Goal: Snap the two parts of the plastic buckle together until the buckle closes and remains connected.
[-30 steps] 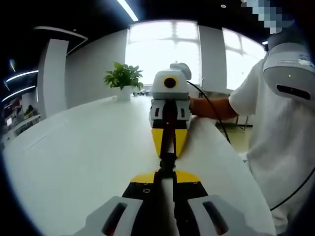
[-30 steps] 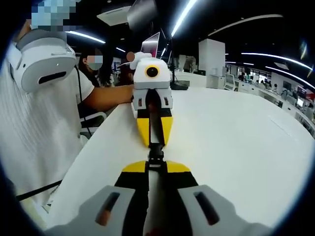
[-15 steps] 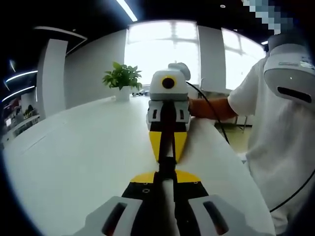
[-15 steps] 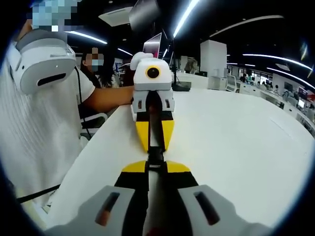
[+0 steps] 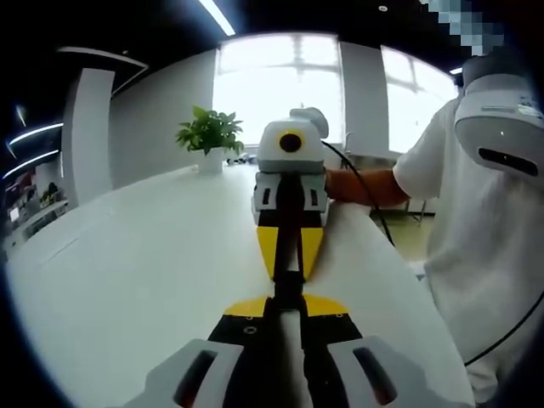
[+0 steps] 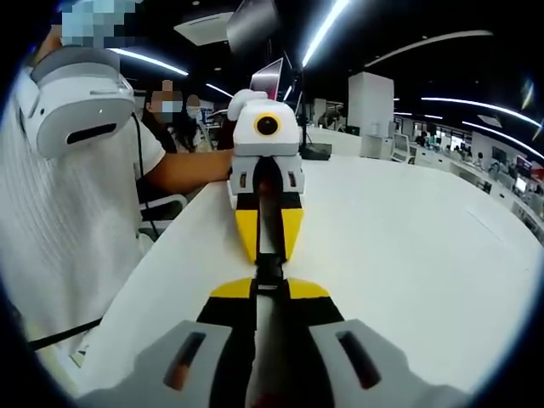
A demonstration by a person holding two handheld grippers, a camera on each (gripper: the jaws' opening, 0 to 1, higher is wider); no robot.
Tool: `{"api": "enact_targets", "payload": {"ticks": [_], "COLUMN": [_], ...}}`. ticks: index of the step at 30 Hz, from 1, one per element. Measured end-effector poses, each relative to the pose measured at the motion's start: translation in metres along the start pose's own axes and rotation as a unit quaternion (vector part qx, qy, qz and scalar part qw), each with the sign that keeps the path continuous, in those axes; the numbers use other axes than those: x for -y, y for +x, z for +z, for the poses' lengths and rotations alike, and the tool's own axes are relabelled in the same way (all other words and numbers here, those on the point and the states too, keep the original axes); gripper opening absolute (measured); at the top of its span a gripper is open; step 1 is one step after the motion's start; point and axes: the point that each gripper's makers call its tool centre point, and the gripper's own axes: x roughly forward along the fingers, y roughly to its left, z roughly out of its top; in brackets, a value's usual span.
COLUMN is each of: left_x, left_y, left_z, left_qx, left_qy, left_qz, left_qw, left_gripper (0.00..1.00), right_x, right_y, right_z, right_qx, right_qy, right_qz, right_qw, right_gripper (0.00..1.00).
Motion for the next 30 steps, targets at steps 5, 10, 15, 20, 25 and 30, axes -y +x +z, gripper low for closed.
{"api": "enact_targets", "payload": {"ticks": [5,10,15,20,25,30], "left_x": [-0.002,0.0,-0.001,-0.001,-0.004,-0.005], "left_y": [0.001,0.001,0.002,0.003,0.003,0.0], "left_z": [0.001,0.001,0.002,0.003,0.004,0.011], "left_qx": [0.001,0.001,0.001,0.004,0.006,0.018], "left_qy": [0.006,0.011,0.011,0.024,0.021,0.024], "left_qz": [0.005,-0.001,0.0,0.001,0.007,0.016], "left_qw": [1.0,0.9999,0.9999,0.9997,0.9997,0.9994], "left_gripper": [0.14,0.17,0.22,0.3,0.32,0.32], "right_x": [0.001,0.002,0.002,0.002,0.002,0.002], "right_y": [0.001,0.0,0.0,-0.001,-0.001,-0.002], "right_z": [0.001,0.002,0.003,0.004,0.004,0.004], "right_qx": [0.001,0.001,0.003,0.004,0.004,0.004], "right_qy": [0.001,0.002,0.005,0.005,0.004,0.004], "right_qz": [0.0,0.0,0.001,0.001,0.001,0.001], "right_qw": [1.0,1.0,1.0,1.0,1.0,1.0], "right_gripper": [0.11,0.11,0.11,0.11,0.11,0.11]}}
